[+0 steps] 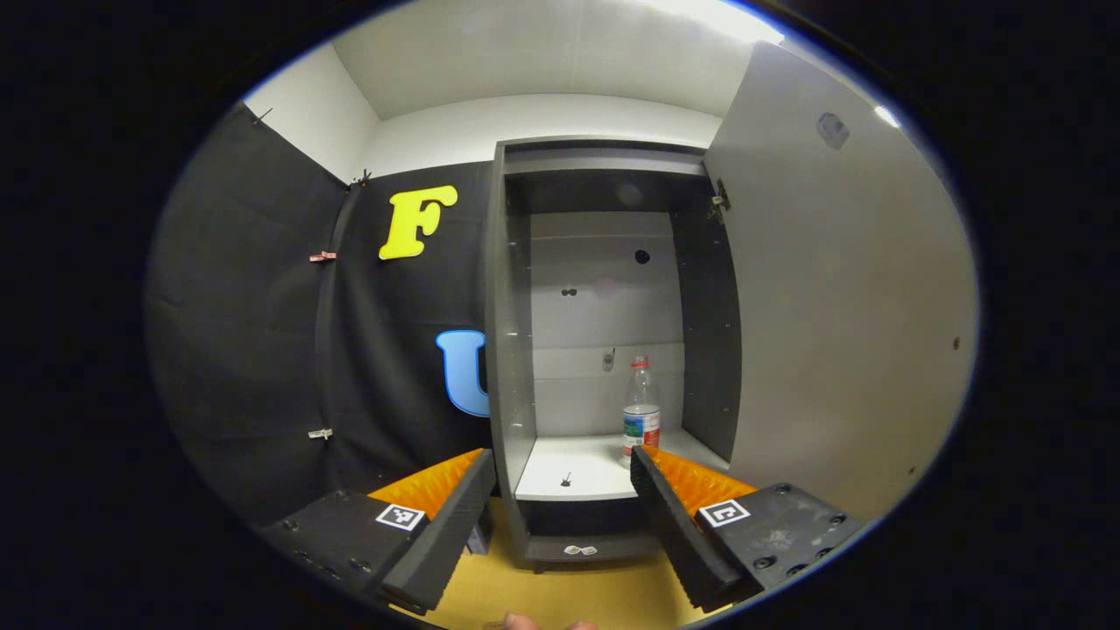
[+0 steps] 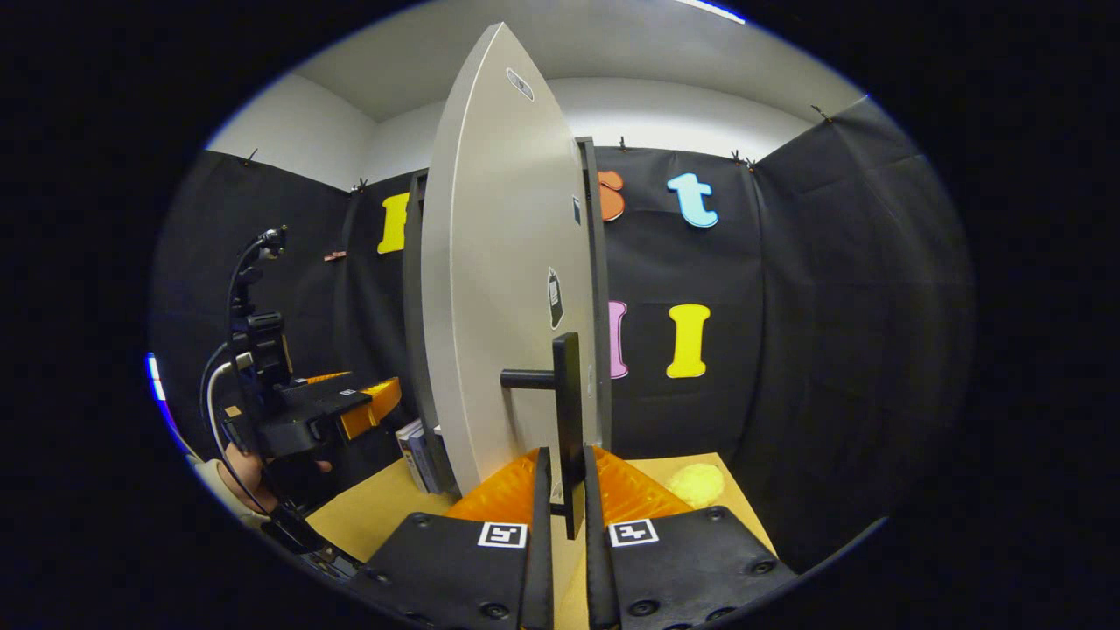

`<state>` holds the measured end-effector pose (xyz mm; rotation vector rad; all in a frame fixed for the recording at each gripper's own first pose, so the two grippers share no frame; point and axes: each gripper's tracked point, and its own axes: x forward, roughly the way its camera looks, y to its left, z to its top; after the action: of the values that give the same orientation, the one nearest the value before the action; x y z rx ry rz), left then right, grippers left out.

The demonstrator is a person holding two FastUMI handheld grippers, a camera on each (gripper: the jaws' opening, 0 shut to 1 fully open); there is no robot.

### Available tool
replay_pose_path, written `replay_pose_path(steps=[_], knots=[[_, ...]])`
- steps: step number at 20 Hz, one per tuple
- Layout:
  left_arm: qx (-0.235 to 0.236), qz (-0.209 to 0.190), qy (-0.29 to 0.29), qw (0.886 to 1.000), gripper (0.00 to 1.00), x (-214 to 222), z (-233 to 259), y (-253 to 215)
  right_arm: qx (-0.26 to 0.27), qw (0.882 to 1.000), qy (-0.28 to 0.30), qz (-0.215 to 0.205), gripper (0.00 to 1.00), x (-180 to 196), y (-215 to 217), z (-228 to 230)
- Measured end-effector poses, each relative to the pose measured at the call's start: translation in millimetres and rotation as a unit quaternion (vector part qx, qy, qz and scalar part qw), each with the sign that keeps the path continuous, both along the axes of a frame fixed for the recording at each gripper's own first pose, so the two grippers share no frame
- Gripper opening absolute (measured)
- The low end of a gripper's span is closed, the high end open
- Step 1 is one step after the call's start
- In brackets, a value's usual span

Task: Open the cabinet door with the right hand, grasp the bottle in the cabinet with the left hand and place it on the coaster, then close the cabinet door with the right hand.

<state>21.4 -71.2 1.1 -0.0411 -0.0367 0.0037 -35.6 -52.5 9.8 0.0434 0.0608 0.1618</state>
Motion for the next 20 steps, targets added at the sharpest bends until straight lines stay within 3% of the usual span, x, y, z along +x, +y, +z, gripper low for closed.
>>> replay_pose_path(steps=[2, 3, 4, 5, 6, 7, 10, 11, 12, 14, 17, 19, 20], knots=[[-0.001, -0.005, -0.001, 1.000, 0.99, 11, 1, -11, 0.002, 1.000, -0.004, -0.011, 0.14, 2, -12, 1], [-0.004, -0.011, -0.003, 1.000, 0.98, 17, 1, -18, 0.003, 1.000, -0.001, -0.014, 0.02, -4, -18, 1], [-0.010, -0.020, -0.005, 1.000, 0.99, 24, 3, -26, 0.004, 1.000, -0.003, -0.016, 0.13, -8, -23, 0], [-0.017, -0.031, -0.007, 0.999, 0.99, 31, 3, -35, 0.008, 1.000, -0.002, -0.013, 0.13, -6, -25, 0], [-0.024, -0.039, -0.009, 0.999, 0.99, 37, 4, -43, 0.010, 1.000, -0.001, -0.005, 0.02, -8, -23, 0], [-0.028, -0.047, -0.011, 0.998, 0.99, 43, 3, -51, 0.008, 1.000, -0.001, 0.000, 0.14, -7, -20, -1], [-0.030, -0.062, -0.012, 0.998, 0.99, 67, 2, -71, 0.007, 1.000, -0.003, 0.002, 0.14, -13, -26, 0], [-0.030, -0.069, -0.011, 0.997, 0.99, 79, 0, -76, 0.015, 1.000, -0.003, 0.004, 0.03, -14, -25, 0], [-0.029, -0.075, -0.011, 0.997, 0.98, 89, -2, -81, 0.025, 1.000, -0.004, 0.006, 0.19, -24, -29, 4], [-0.020, -0.078, -0.011, 0.997, 0.98, 107, -4, -88, 0.043, 0.999, -0.011, -0.004, 0.27, -24, -44, 11], [-0.006, -0.087, -0.012, 0.996, 0.98, 138, -12, -101, 0.054, 0.998, -0.011, -0.033, 0.58, -22, -68, 6], [0.010, -0.088, -0.008, 0.996, 0.99, 159, -20, -109, 0.061, 0.997, -0.014, -0.035, 1.00, -18, -76, 5], [0.020, -0.087, -0.006, 0.996, 0.99, 169, -24, -112, 0.060, 0.998, -0.018, -0.031, 0.99, -17, -75, 4]])
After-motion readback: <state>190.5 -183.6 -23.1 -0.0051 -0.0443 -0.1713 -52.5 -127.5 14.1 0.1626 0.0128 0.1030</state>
